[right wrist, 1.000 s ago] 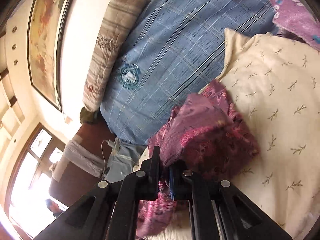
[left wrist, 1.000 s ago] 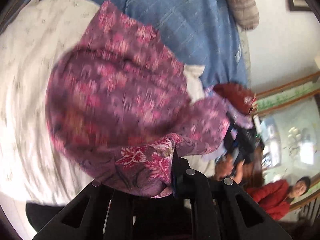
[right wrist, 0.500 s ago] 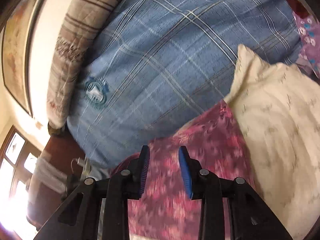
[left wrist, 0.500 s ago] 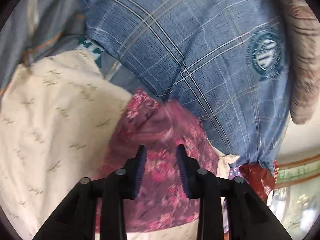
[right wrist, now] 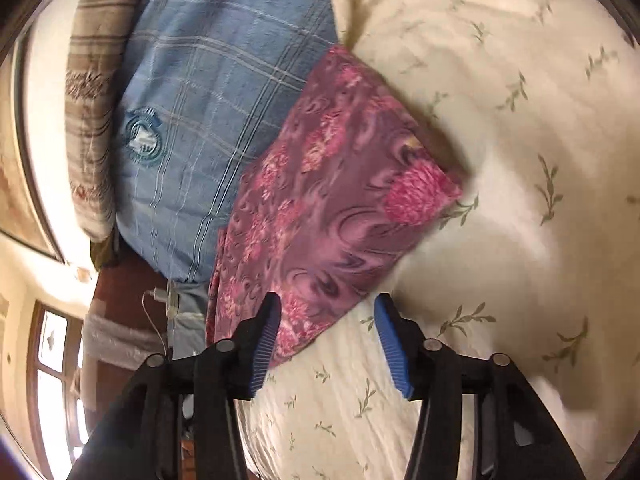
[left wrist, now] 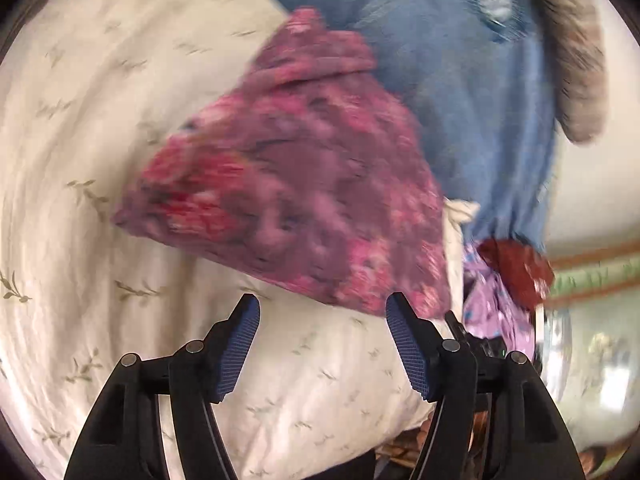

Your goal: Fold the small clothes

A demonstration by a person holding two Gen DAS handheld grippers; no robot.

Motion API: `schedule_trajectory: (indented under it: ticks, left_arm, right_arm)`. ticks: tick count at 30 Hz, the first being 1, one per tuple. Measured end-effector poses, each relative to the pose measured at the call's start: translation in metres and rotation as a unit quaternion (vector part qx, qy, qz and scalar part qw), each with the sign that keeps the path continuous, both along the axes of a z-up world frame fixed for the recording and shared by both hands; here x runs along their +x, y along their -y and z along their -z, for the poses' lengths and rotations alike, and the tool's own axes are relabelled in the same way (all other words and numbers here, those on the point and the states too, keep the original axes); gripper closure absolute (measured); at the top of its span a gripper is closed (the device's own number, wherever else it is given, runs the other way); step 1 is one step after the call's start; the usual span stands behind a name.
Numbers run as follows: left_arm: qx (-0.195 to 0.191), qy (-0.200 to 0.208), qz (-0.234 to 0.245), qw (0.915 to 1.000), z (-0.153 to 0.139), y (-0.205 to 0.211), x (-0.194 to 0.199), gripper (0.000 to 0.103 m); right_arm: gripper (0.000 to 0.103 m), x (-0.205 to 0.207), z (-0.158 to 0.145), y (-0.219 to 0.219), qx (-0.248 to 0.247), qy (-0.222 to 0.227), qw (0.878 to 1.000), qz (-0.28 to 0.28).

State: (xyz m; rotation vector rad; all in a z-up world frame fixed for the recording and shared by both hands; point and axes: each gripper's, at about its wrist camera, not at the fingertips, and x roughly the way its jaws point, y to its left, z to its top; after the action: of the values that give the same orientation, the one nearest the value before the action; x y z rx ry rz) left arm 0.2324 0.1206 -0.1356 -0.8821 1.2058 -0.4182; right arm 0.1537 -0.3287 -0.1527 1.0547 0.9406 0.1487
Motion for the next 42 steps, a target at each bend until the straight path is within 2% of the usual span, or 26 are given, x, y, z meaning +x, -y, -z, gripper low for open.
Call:
schedule_trajectory:
  ticks: [2,4,8,9,10,11,12,14,17,21,23,25,27,29,31,32,33,36,37,39,42]
  left_arm:
    - [-0.007,-0.016,-0.032,0.9993,0.01,-0.014,0.004,0.039]
    - [-0.017,-0.016,-0.051,0.9984,0.009,-0.021,0.007,0.039]
    - [0.012,-0.006,-0.056,0.9984,0.005,-0.012,0.027,0.039]
    - [0.013,-0.002,-0.058,0.9982,0.003,-0.011,0.033,0.042]
    - [0.016,0.002,-0.059,0.9981,0.0,-0.01,0.039,0.065]
    - [0.014,0.002,-0.051,0.9986,0.0,-0.005,0.046,0.081]
    - [0.014,0.003,-0.044,0.9989,-0.001,0.001,0.049,0.085]
    - [0.042,0.03,-0.043,0.9977,-0.012,0.008,0.046,0.087]
    - [0.076,0.074,-0.04,0.9936,-0.04,0.016,0.025,0.099]
    - [0.094,0.105,-0.037,0.9894,-0.07,0.009,-0.025,0.099]
    - [0.105,0.101,-0.035,0.9887,-0.074,0.0,-0.048,0.099]
    - [0.089,0.081,-0.035,0.9921,-0.072,-0.008,-0.062,0.099]
    - [0.069,0.058,-0.032,0.9954,-0.068,-0.011,-0.083,0.099]
    - [0.09,0.059,-0.016,0.994,-0.075,-0.012,-0.11,0.099]
    - [0.094,0.055,-0.002,0.9941,-0.071,-0.017,-0.131,0.099]
    - [0.105,0.043,0.004,0.9935,-0.064,-0.018,-0.138,0.099]
    - [0.119,0.015,0.012,0.9928,-0.05,-0.021,-0.144,0.098]
    - [0.13,-0.037,0.019,0.9907,-0.028,-0.033,-0.154,0.097]
    - [0.131,-0.034,0.027,0.9905,-0.031,-0.038,-0.159,0.097]
    - [0.148,0.001,0.047,0.9878,-0.051,-0.042,-0.165,0.097]
    - [0.181,0.08,0.091,0.9761,-0.094,-0.044,-0.188,0.095]
  right_arm:
    - [0.053,0.005,0.0,-0.001,-0.001,0.019,1.0,0.013]
    - [0.051,0.017,-0.001,-0.003,-0.011,0.033,0.999,0.018]
    - [0.053,0.04,0.005,-0.005,0.0,0.041,0.998,0.043]
    - [0.054,0.045,0.006,-0.007,-0.002,0.046,0.998,0.045]
    - [0.07,0.05,0.008,-0.007,-0.003,0.048,0.998,0.044]
    - [0.086,0.055,0.009,-0.01,0.004,0.049,0.998,0.04]
    - [0.093,0.057,0.012,-0.008,0.018,0.055,0.998,0.04]
    - [0.094,0.052,0.007,-0.003,0.039,0.076,0.996,0.04]
    - [0.095,0.038,-0.018,0.0,0.057,0.116,0.991,0.023]
    - [0.097,0.0,-0.059,0.001,0.069,0.162,0.984,-0.005]
    - [0.097,-0.02,-0.071,0.003,0.068,0.179,0.981,-0.018]
    - [0.097,-0.039,-0.075,0.009,0.071,0.175,0.982,-0.014]
    - [0.097,-0.062,-0.071,0.013,0.085,0.164,0.983,-0.007]
    - [0.097,-0.084,-0.066,0.01,0.094,0.155,0.983,-0.01]
    - [0.097,-0.107,-0.054,0.013,0.098,0.135,0.986,-0.01]
    - [0.097,-0.12,-0.042,0.017,0.102,0.114,0.988,-0.005]
    - [0.097,-0.13,-0.028,0.023,0.104,0.089,0.991,0.005]
    - [0.092,-0.151,0.008,0.039,0.137,0.023,0.99,0.037]
    - [0.092,-0.157,0.012,0.044,0.14,0.015,0.989,0.046]
    - [0.092,-0.168,0.003,0.054,0.122,0.021,0.99,0.06]
    - [0.09,-0.178,-0.027,0.071,0.059,0.041,0.995,0.073]
